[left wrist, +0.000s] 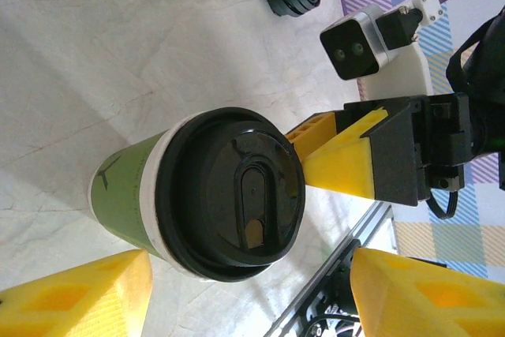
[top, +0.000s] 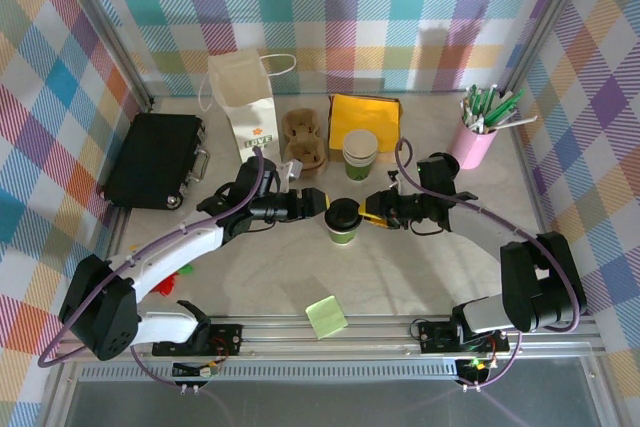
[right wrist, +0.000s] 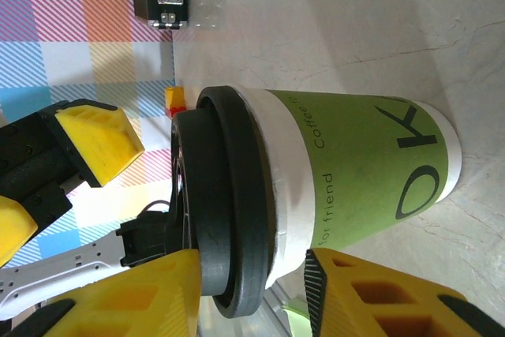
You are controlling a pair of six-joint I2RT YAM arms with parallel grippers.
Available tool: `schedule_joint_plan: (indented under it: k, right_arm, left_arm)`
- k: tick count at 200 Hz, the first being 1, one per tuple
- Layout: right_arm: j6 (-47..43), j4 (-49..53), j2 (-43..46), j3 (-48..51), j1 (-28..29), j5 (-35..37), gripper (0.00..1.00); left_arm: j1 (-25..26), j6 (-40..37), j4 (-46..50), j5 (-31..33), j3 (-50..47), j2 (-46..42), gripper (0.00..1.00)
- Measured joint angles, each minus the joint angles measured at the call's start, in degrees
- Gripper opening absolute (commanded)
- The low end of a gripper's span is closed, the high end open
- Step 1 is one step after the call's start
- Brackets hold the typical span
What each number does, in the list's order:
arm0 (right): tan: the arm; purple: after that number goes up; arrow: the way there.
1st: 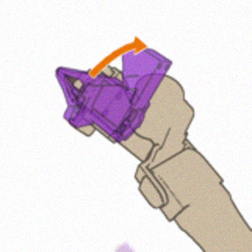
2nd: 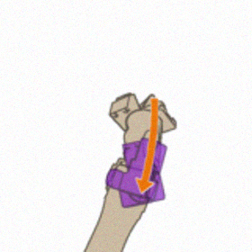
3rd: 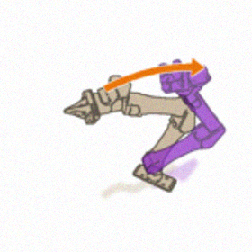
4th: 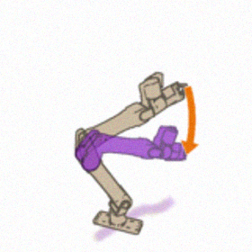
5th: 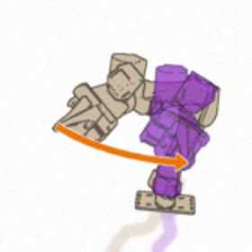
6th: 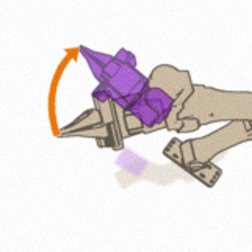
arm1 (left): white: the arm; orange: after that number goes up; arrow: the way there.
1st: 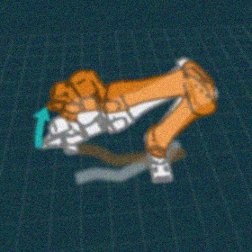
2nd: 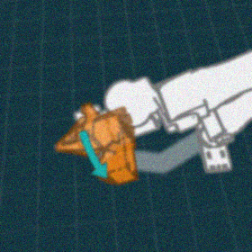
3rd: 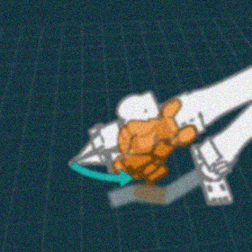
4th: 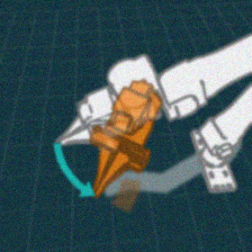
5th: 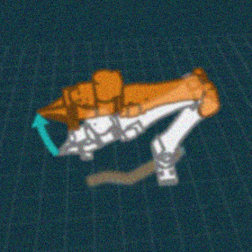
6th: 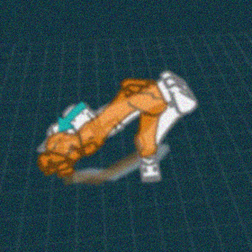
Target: Pack the takeout coffee
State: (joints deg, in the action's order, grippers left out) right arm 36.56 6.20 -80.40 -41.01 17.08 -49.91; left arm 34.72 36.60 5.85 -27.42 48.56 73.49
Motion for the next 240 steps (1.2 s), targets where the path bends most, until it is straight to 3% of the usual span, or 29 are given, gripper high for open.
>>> schedule_joint_plan:
  k: [138, 240]
  right_arm:
    - [-2.2, 3.8, -1.3, -3.1, 1.0, 2.4, 0.44]
    - [-11.4, 12.9, 4.3, -6.6, 3.8, 8.4, 0.53]
  left_arm:
    - [0.1, -2.3, 1.7, 0.9, 1.7, 3.9, 0.69]
    - [0.1, -14.4, 11.8, 3.1, 10.9, 9.0, 0.73]
